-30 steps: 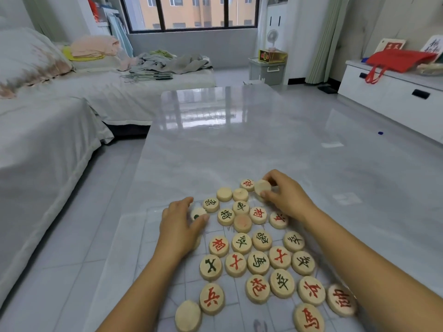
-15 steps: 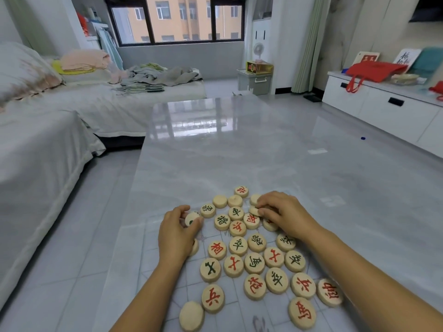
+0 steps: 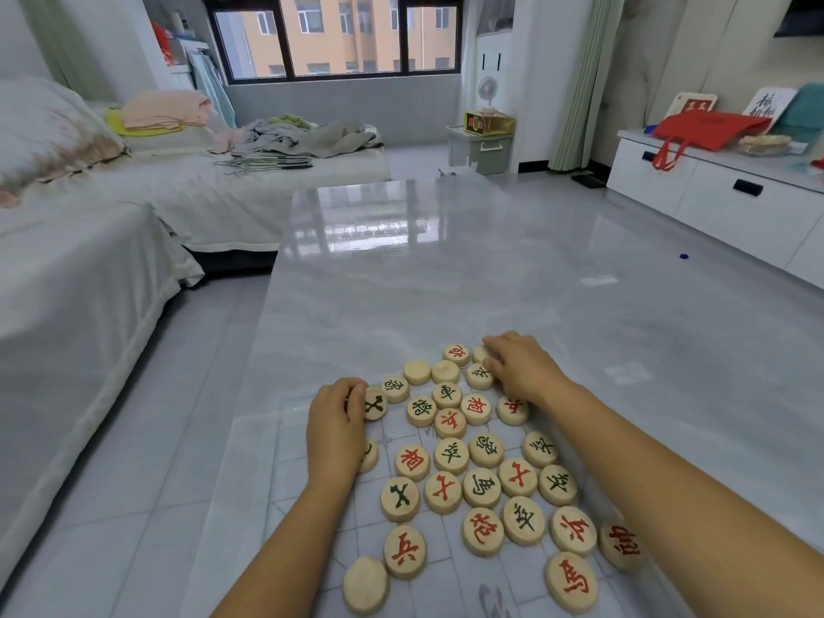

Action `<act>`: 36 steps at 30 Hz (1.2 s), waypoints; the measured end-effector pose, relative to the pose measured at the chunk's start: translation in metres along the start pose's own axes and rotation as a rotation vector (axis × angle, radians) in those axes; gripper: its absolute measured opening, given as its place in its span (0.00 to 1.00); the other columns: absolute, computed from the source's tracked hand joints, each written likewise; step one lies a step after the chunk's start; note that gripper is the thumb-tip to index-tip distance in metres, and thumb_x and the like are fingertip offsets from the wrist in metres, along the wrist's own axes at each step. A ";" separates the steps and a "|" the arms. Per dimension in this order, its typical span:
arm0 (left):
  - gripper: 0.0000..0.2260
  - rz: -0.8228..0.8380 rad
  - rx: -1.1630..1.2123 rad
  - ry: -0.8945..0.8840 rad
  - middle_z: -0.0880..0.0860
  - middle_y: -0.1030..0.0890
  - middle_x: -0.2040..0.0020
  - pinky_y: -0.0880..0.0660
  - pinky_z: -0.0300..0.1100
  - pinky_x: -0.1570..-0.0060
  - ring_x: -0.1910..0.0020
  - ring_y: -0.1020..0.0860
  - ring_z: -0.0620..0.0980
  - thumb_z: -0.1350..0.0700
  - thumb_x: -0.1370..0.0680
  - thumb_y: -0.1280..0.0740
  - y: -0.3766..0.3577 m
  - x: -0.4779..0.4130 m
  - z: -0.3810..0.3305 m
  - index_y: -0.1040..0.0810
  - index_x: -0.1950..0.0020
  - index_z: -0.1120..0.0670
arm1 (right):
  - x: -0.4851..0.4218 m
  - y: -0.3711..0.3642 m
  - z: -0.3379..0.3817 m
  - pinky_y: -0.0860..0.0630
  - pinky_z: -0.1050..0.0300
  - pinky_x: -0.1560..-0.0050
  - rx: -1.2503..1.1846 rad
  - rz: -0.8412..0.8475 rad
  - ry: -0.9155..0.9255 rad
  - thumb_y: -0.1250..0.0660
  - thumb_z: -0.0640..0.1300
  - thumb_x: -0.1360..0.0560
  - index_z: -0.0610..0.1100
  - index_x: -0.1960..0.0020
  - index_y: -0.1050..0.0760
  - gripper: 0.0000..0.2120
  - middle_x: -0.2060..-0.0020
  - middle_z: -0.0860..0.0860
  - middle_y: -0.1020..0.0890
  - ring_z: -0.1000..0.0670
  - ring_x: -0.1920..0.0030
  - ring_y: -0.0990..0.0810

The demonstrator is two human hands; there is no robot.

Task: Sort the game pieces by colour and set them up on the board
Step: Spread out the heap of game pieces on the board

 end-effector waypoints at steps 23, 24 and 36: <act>0.09 0.130 -0.113 0.004 0.45 0.25 0.61 0.29 0.49 0.48 0.55 0.26 0.50 0.51 0.29 0.28 -0.010 0.005 -0.007 0.27 0.66 0.44 | 0.036 0.010 -0.016 0.43 0.52 0.35 0.058 -0.163 0.129 0.47 0.47 0.20 0.53 0.32 0.33 0.17 0.31 0.51 0.33 0.48 0.32 0.36; 0.10 0.118 -0.093 0.008 0.46 0.25 0.61 0.29 0.50 0.49 0.56 0.26 0.50 0.52 0.29 0.29 -0.009 0.004 -0.006 0.28 0.66 0.44 | 0.035 0.004 -0.016 0.44 0.53 0.35 0.091 -0.117 0.119 0.48 0.48 0.20 0.53 0.31 0.34 0.18 0.30 0.53 0.34 0.49 0.31 0.38; 0.04 0.074 -0.143 -0.125 0.51 0.23 0.48 0.31 0.48 0.43 0.44 0.28 0.53 0.55 0.23 0.35 -0.008 -0.003 -0.027 0.22 0.50 0.50 | 0.110 0.028 -0.091 0.41 0.50 0.33 -0.177 -0.266 -0.135 0.46 0.51 0.21 0.44 0.32 0.32 0.20 0.32 0.46 0.31 0.45 0.32 0.36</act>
Point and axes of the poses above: each hand's wrist, its own x-axis away from the middle knuckle, its own y-axis out of the back of the hand, z = x × y, the point moved 10 cm from there along -x, towards the middle knuckle
